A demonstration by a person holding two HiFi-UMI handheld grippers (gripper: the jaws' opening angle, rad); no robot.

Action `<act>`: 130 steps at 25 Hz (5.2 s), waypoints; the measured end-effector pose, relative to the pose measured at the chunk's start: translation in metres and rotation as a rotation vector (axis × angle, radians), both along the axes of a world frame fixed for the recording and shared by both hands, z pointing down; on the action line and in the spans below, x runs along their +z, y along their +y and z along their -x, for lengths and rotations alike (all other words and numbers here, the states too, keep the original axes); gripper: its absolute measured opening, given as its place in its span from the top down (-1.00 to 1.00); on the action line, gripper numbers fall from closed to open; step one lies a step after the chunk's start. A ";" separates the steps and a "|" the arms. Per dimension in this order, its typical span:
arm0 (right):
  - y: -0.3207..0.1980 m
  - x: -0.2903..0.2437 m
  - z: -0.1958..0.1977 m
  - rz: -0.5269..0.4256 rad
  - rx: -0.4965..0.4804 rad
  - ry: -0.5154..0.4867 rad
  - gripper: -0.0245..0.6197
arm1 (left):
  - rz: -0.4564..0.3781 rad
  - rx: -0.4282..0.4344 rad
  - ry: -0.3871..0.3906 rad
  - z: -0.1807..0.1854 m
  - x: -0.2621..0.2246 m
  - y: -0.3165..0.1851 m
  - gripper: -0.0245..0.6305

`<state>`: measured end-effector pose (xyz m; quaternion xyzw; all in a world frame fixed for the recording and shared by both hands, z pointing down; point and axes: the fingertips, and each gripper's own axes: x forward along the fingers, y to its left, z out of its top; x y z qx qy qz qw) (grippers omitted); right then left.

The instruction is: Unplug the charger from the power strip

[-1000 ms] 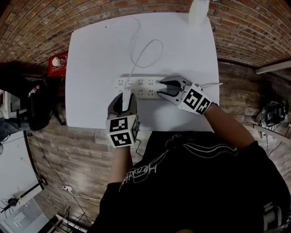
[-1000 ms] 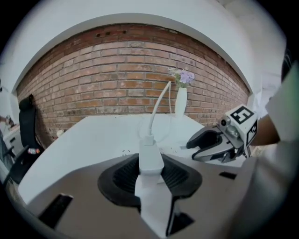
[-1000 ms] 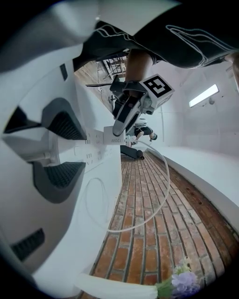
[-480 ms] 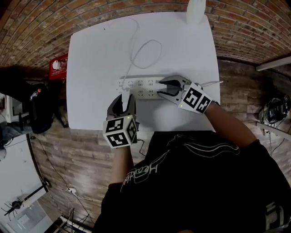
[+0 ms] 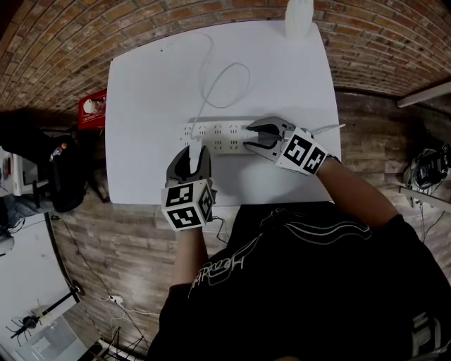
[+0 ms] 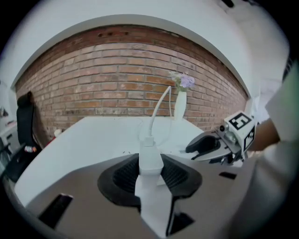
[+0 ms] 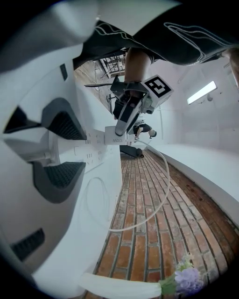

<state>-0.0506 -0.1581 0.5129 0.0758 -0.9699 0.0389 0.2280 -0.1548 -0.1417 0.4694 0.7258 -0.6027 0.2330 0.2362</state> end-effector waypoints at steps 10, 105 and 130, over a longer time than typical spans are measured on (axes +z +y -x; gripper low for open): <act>0.000 0.001 0.000 -0.008 0.003 0.006 0.52 | 0.002 0.032 -0.096 -0.003 0.001 0.000 0.50; 0.152 -0.213 -0.016 0.295 0.392 -0.517 0.93 | -0.057 0.218 0.684 -0.012 -0.164 0.139 0.51; 0.197 -0.220 -0.001 0.278 0.418 -0.523 0.93 | -0.091 0.320 0.647 -0.010 -0.174 0.170 0.51</act>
